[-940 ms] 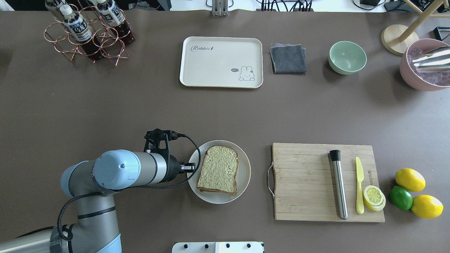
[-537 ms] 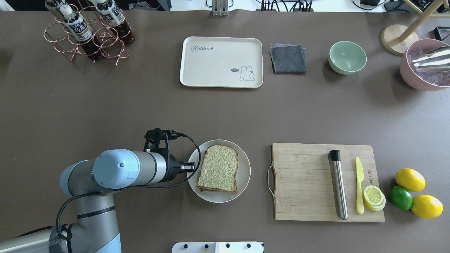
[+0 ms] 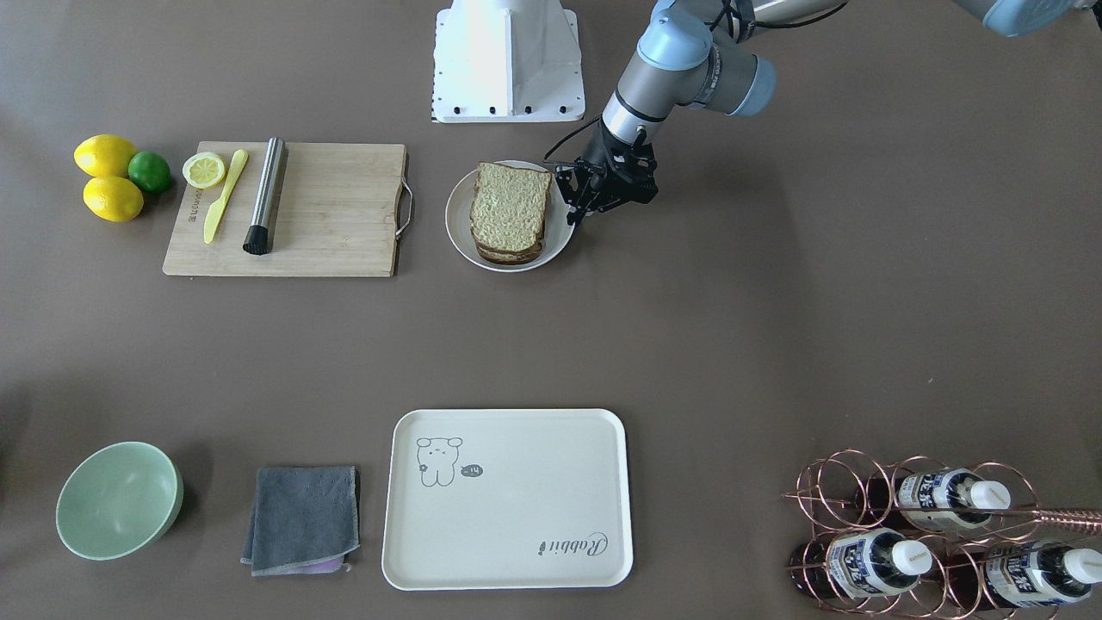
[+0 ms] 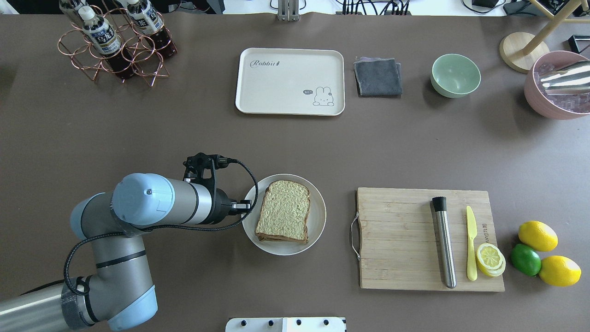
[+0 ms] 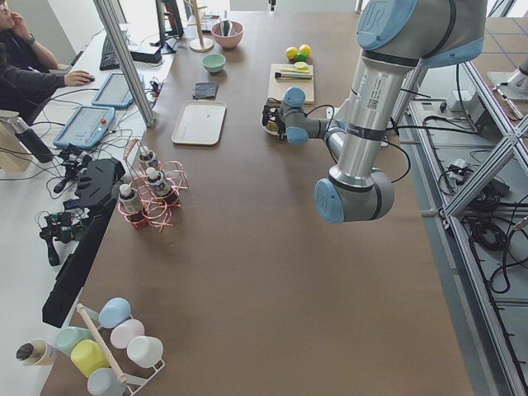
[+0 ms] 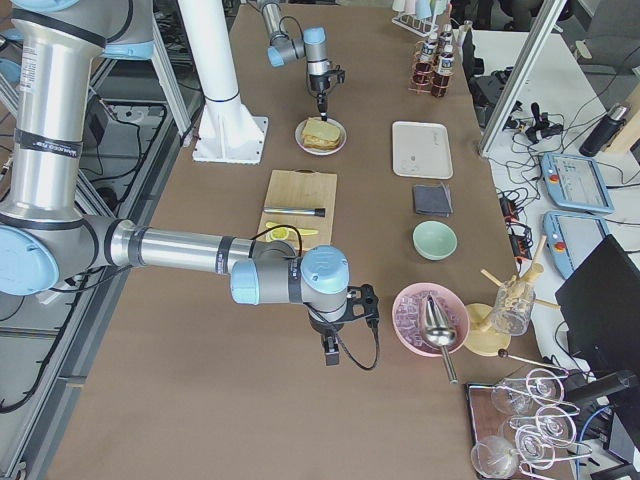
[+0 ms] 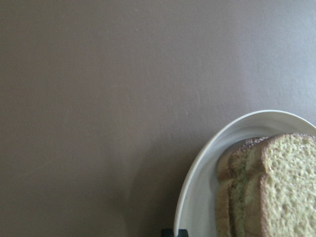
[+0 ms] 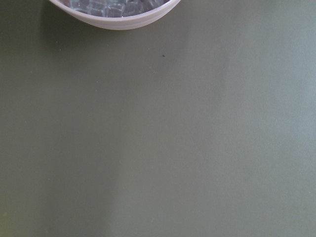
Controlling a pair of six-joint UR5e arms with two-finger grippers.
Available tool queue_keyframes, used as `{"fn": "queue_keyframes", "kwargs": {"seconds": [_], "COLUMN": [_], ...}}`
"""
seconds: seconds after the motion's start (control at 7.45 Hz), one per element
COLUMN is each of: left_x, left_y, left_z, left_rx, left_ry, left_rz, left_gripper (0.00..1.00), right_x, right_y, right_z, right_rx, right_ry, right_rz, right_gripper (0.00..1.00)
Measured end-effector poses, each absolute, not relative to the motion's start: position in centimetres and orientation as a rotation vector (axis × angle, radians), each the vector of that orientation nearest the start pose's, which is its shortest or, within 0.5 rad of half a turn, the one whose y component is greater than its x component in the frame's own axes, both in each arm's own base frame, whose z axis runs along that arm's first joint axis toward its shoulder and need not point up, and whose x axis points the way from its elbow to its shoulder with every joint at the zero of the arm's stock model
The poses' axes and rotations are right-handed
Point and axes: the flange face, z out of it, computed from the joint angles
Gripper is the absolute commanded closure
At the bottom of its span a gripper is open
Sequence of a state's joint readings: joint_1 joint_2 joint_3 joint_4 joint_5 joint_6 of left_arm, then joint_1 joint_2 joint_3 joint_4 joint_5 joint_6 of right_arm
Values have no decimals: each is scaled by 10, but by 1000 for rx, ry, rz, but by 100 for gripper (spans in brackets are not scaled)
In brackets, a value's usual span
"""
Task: Make sandwich and place on tray
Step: 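Lift the plate and carry it onto the cream tray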
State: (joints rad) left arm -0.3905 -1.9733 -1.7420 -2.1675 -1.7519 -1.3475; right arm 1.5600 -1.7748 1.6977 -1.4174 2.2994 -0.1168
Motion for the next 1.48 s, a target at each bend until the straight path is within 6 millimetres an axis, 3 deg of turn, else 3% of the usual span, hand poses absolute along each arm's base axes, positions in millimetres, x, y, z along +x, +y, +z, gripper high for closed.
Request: {"fn": "queue_keyframes", "kwargs": {"seconds": [0.67, 1.48], "left_x": [487, 497], "left_y": [-424, -592], "left_z": [276, 237], "left_rx": [220, 207], "left_ry": [1174, 1119], "left_rz": [-71, -146], "left_gripper": [100, 100], "right_x": [63, 63], "right_y": [-411, -412], "right_z": [676, 674], "right_rx": [112, 118], "right_ry": [-724, -724], "right_rz": [-150, -152], "right_gripper": [0, 0]}}
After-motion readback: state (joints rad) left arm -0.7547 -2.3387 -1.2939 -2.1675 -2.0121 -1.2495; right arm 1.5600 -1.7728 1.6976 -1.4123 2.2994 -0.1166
